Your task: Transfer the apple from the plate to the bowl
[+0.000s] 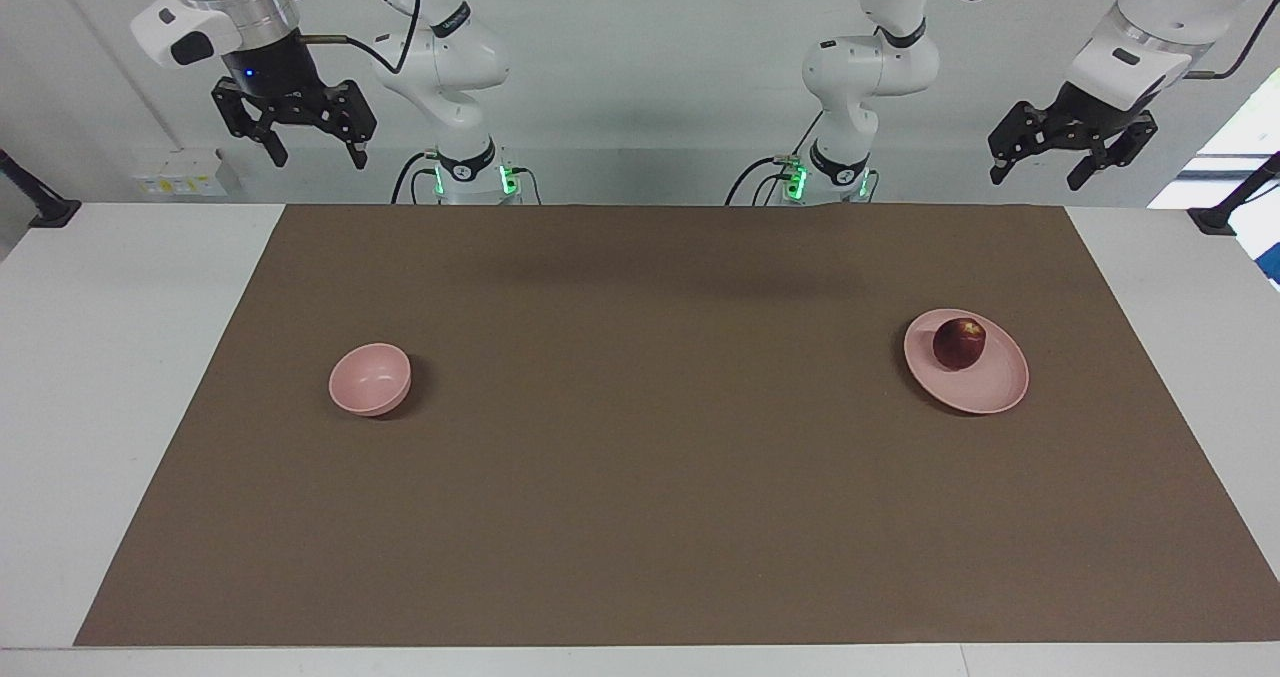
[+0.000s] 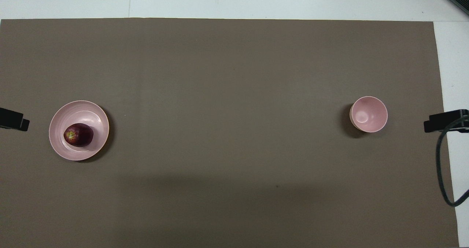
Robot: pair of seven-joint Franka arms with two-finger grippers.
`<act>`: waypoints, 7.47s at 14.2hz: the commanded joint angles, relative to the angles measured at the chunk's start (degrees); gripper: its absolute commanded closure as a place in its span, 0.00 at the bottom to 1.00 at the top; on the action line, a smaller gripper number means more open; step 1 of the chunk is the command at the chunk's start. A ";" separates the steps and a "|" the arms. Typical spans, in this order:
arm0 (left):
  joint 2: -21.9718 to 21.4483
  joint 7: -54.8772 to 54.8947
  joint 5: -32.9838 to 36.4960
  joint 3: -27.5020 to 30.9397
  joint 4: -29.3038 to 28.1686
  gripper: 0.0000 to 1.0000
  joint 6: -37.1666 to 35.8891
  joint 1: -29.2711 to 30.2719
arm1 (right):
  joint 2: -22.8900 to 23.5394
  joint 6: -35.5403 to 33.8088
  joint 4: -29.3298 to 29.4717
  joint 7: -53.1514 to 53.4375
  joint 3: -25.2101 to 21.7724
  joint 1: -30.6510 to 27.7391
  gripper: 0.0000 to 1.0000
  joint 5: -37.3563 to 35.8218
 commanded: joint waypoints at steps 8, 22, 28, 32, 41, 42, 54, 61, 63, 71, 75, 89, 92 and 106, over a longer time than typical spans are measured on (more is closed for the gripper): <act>-0.32 0.51 -0.85 -0.83 -0.46 0.00 0.80 1.40 | -1.45 0.69 -1.70 -1.66 0.30 -0.86 0.00 -0.48; -0.40 0.07 -0.85 -0.83 -0.46 0.00 0.19 0.70 | -1.36 0.69 -1.70 -1.58 0.30 -0.86 0.00 -0.39; -0.40 0.16 -0.85 -0.83 -0.46 0.00 0.19 0.70 | -1.45 0.25 -1.70 -1.58 0.30 -0.86 0.00 -0.30; -0.32 -0.02 -0.93 -0.92 -0.46 0.00 0.36 0.61 | -1.54 0.16 -1.70 -1.58 0.30 -0.86 0.00 -0.30; -2.51 1.73 -1.29 0.83 -10.38 0.00 12.99 -0.97 | -1.54 0.07 -1.70 -1.49 0.30 -0.86 0.00 -0.13; -2.51 2.17 -1.29 1.97 -12.74 0.00 16.24 -1.41 | -1.54 0.07 -1.70 -1.49 0.30 -0.86 0.00 -0.13; -2.16 12.90 -1.37 7.70 -38.85 0.00 45.17 -2.38 | -1.36 -2.21 -0.91 -1.23 0.56 -0.34 0.00 -0.04; 1.70 12.90 -1.37 7.70 -47.74 0.00 61.70 -2.03 | -2.15 -1.69 -2.22 -1.22 0.83 -0.59 0.00 0.22; 2.23 12.90 -1.37 7.70 -48.62 0.00 61.80 -1.50 | -2.59 -1.16 -3.02 -1.31 0.56 -0.68 0.00 0.40; 2.23 12.98 -1.29 7.70 -48.54 0.99 60.48 -1.32 | -2.68 -1.33 -3.81 -1.05 0.39 -1.21 0.00 1.88; 1.80 12.90 -1.29 7.43 -43.99 1.00 54.18 -1.85 | -3.65 -1.25 -5.30 -0.09 0.39 -1.12 0.00 2.86; -1.46 -2.37 -30.98 -9.69 -33.95 1.00 37.71 -2.11 | -2.33 3.76 -9.79 21.78 0.65 3.44 0.00 18.76; -1.46 -6.08 -38.97 -13.65 -33.25 1.00 38.68 -1.94 | -1.10 4.38 -10.31 29.43 0.65 4.06 0.00 24.20; -3.83 -14.52 -66.93 -28.94 -33.60 1.00 61.77 -1.50 | 8.21 13.60 -12.51 61.17 0.65 5.38 0.00 50.66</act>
